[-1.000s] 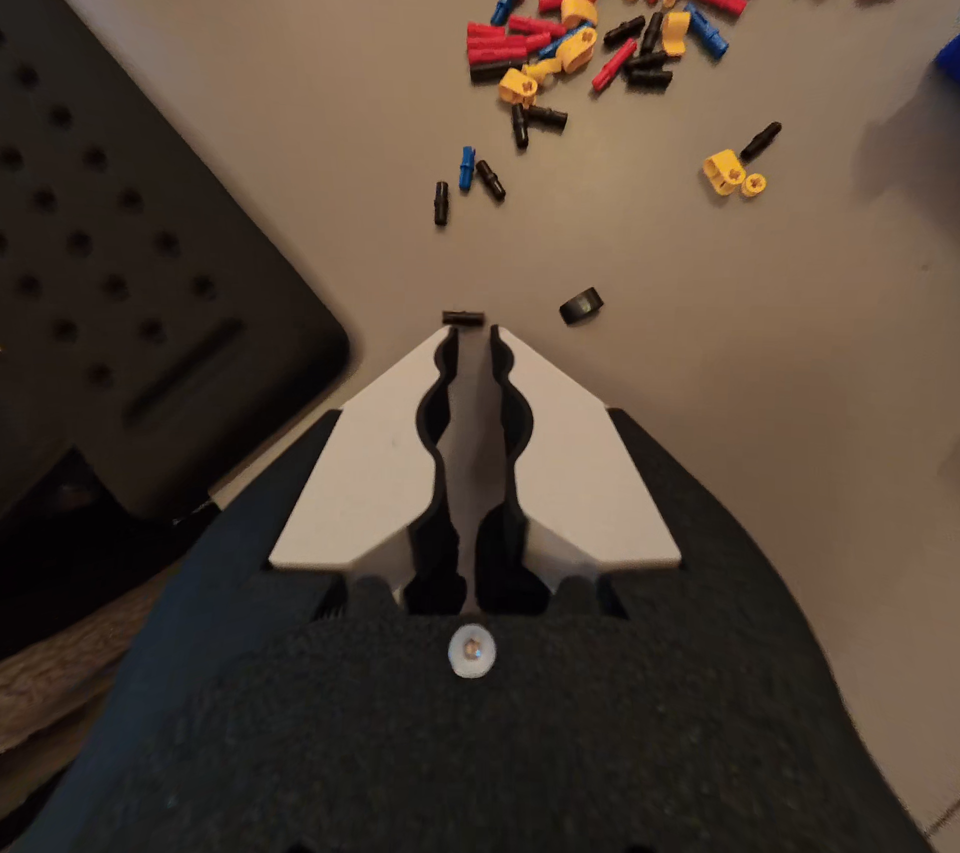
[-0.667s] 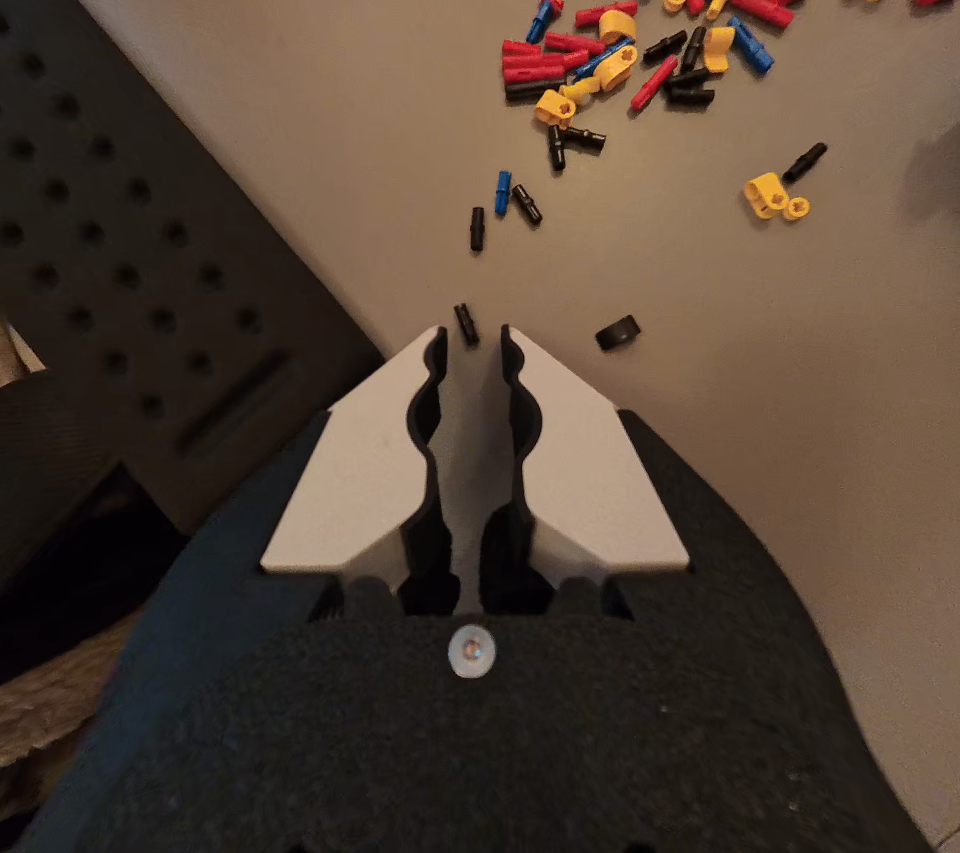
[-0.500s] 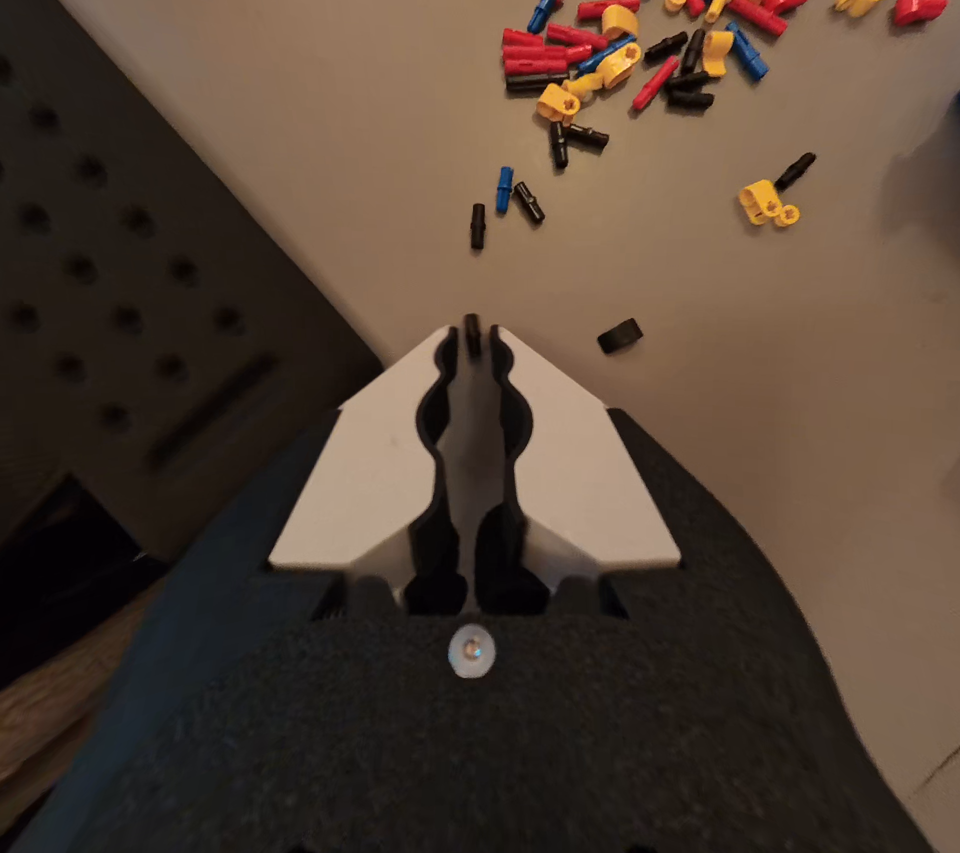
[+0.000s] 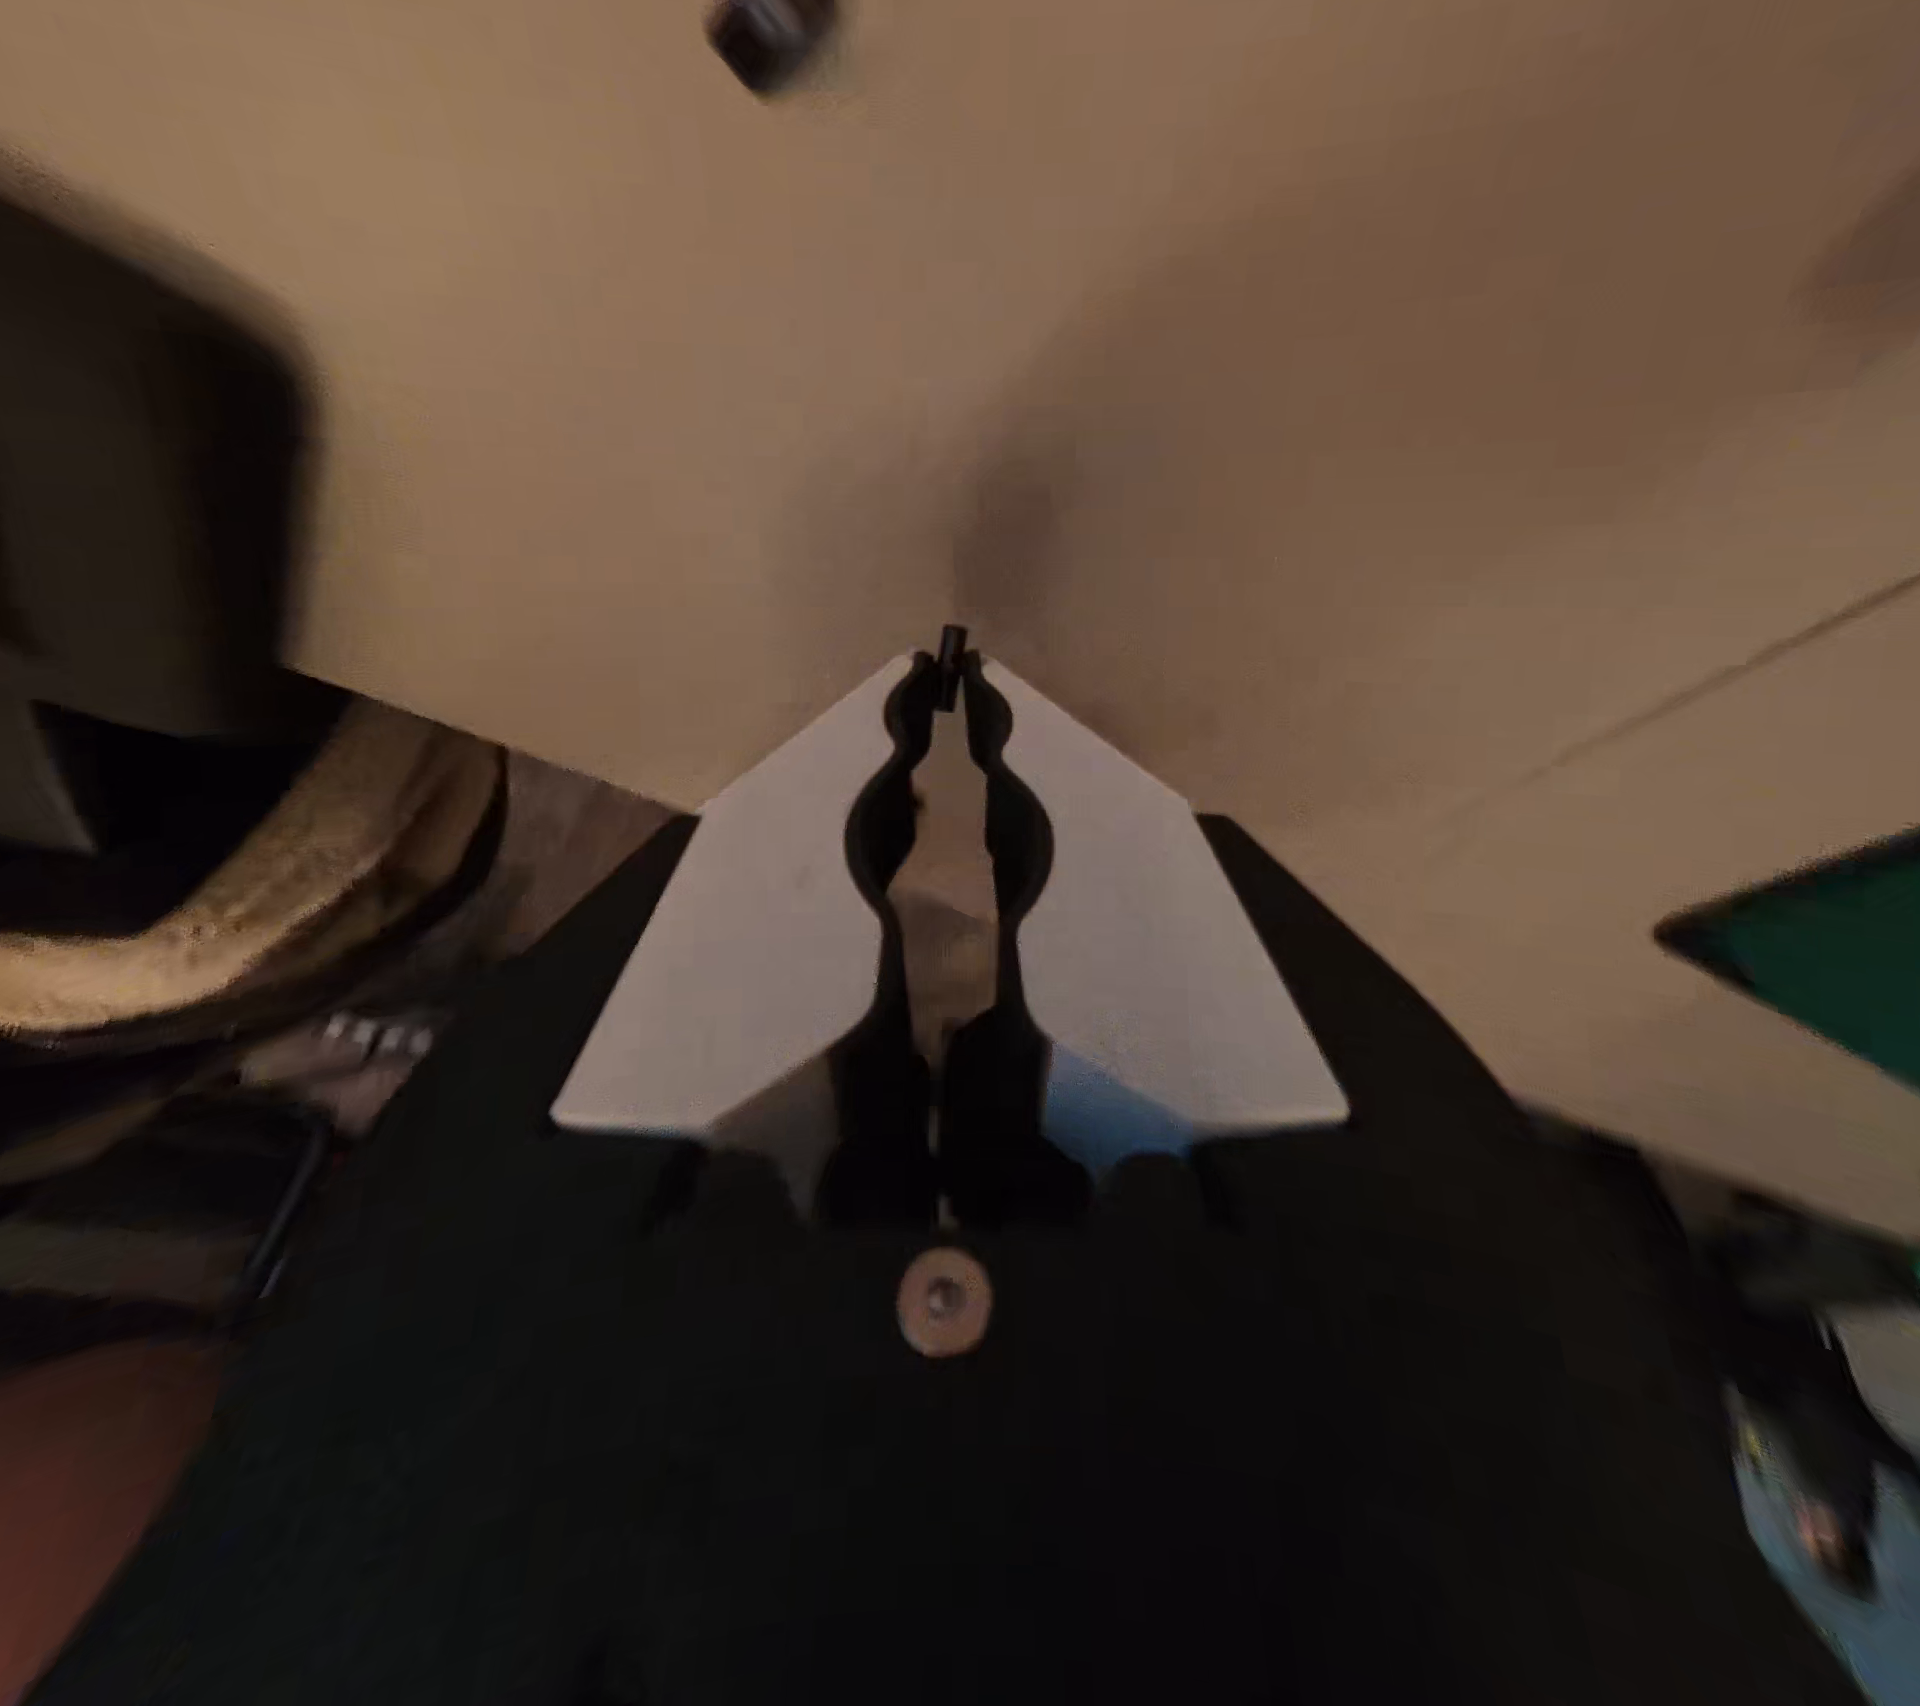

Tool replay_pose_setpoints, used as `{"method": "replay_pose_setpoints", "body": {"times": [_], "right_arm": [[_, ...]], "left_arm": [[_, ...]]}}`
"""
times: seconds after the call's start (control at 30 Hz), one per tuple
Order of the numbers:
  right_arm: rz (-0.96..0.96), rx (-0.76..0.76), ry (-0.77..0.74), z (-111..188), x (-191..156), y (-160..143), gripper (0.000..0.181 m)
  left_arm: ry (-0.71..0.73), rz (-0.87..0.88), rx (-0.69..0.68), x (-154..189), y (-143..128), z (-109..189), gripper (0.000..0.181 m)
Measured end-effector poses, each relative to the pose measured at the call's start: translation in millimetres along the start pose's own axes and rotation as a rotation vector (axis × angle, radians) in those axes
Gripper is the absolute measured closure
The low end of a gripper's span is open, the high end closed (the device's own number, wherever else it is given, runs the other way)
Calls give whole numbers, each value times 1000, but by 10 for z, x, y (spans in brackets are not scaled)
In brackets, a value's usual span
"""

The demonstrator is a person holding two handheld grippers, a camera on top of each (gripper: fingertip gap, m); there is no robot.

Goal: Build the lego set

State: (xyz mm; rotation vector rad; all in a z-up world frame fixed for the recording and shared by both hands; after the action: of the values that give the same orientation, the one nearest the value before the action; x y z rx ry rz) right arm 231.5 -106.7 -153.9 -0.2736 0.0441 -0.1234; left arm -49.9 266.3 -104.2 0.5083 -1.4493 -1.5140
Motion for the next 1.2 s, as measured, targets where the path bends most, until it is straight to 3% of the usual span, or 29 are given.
{"method": "replay_pose_setpoints", "body": {"times": [0.13, 0.23, 0.53, 0.9, 1.03, 1.2], "right_arm": [[-25, -326, 65, -72, 20, -141, 176], [-15, -445, 53, -115, 78, -107, 176], [25, -510, 44, -183, 113, -13, 177], [38, -454, 12, -172, 127, 8, 166], [21, -296, -25, -7, 132, -4, 162], [-51, 252, -76, 270, 133, -218, 161]], "left_arm": [[-3, 3, 3, 4, 3, 7, 174], [-6, 6, 4, 5, 5, 10, 174], [-3, 6, -1, -7, -3, 12, 174], [-4, 5, 1, -5, -3, 10, 174], [-3, 3, 1, -2, -3, 12, 174], [0, -1, -3, -5, -9, 7, 174]]}}
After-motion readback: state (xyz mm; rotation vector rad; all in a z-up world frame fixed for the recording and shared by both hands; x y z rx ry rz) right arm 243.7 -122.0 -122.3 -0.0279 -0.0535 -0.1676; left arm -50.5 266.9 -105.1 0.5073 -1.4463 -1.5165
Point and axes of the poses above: each gripper's, where its closed fingertips meet, z back along the fingers, y out of its top, x = y × z across the jaws, the point moved 5 cm from there along z, back along the fingers, and after that the axes turned 3 degrees about z, right-handed, at the moved point
